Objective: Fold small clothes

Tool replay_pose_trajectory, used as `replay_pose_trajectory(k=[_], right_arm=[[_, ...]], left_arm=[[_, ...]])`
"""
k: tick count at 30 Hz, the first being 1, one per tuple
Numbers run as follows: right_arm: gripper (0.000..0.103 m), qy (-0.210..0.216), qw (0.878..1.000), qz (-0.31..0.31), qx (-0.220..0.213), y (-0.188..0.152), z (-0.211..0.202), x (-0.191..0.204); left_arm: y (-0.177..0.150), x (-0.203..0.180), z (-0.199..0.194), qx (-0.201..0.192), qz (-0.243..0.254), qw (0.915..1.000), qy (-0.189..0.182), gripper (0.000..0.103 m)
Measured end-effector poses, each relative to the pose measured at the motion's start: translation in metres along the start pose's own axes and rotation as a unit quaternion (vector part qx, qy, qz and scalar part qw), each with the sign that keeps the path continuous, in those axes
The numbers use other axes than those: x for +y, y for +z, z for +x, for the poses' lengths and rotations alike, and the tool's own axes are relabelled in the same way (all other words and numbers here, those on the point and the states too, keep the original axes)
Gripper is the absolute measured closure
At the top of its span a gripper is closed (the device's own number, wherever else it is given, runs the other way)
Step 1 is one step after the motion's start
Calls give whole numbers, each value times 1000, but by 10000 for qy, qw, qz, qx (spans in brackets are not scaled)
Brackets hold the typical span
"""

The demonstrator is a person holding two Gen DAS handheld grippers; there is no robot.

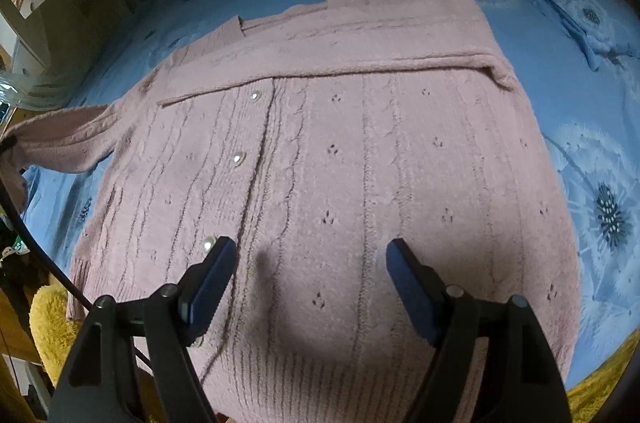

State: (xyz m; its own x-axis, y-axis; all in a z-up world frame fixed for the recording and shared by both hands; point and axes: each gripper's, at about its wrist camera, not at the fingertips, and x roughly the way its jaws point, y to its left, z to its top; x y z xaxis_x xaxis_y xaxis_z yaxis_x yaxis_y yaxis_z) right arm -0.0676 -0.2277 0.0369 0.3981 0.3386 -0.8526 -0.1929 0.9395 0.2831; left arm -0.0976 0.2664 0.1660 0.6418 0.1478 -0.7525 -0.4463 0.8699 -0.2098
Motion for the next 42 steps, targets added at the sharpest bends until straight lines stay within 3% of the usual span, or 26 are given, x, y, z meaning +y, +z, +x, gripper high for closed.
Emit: replay_pose_trajectory(k=[12,19,31,42], right_arm=[[22,1,9997,-24,-252,-1,-15,-16],[22,124,9993,120,-340,0,-19,-32],[22,259,9979,427,-408,0,-13,-65],[22,217,9984,235,-475,-3,-8,-64]], left_arm=[[16,-124,-34,-22,605,9920,-1111,100],[11,-215,-15,239,1074,9831,-1465,100],[-47,-328,93,1165,1653,9685,-1454,100],[-89,-374,157,1569,2134,9589,-1015,99]])
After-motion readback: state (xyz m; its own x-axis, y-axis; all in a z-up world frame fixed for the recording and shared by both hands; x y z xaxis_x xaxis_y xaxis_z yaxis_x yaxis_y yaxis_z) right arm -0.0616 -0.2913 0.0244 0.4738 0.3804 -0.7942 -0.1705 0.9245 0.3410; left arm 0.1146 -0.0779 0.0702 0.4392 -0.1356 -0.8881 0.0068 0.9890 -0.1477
